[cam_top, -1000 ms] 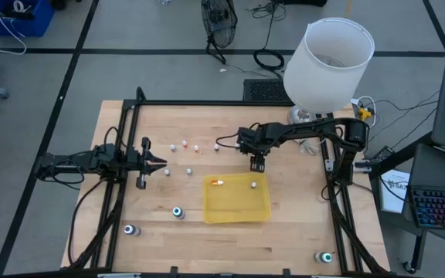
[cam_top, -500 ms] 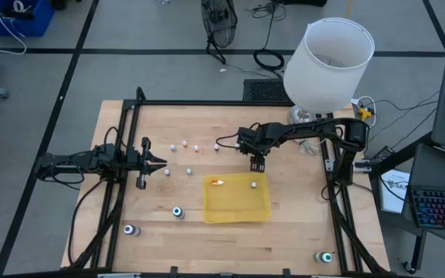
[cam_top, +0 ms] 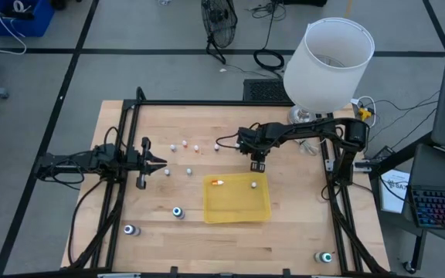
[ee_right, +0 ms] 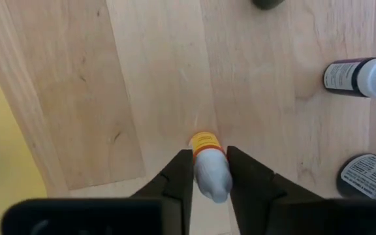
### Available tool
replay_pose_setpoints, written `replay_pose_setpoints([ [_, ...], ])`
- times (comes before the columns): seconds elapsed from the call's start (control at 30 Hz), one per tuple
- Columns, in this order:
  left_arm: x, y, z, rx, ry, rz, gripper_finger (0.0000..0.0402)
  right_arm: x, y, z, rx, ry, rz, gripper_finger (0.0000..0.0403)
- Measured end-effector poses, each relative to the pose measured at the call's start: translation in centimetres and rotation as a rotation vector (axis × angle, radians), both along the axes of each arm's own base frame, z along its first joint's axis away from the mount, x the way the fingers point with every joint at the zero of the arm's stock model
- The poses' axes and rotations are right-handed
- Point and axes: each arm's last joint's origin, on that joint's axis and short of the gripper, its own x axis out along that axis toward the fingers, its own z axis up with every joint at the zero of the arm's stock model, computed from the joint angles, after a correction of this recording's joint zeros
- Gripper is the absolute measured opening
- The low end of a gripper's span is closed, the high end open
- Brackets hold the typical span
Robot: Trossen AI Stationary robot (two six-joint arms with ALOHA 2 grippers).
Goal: Pick & Place food coloring
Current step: Put the right small orange food coloring bottle into the yellow bin
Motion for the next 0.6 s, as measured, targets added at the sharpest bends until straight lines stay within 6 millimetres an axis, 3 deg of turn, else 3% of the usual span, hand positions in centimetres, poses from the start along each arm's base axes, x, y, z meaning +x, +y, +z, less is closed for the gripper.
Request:
replay_pose_setpoints([
  [0.3, 0.0, 0.0, 0.0, 0.000, 0.000, 0.000, 0.0051, -0.2, 0.6, 0.9, -0.010, 0.000, 0.035, 0.0052],
  [0.6, 0.0, 0.0, 0.0, 0.000, 0.000, 0.000, 0.0051, -1.2, 3.3, 6.1, -0.105, -0.120, 0.045, 0.0052],
])
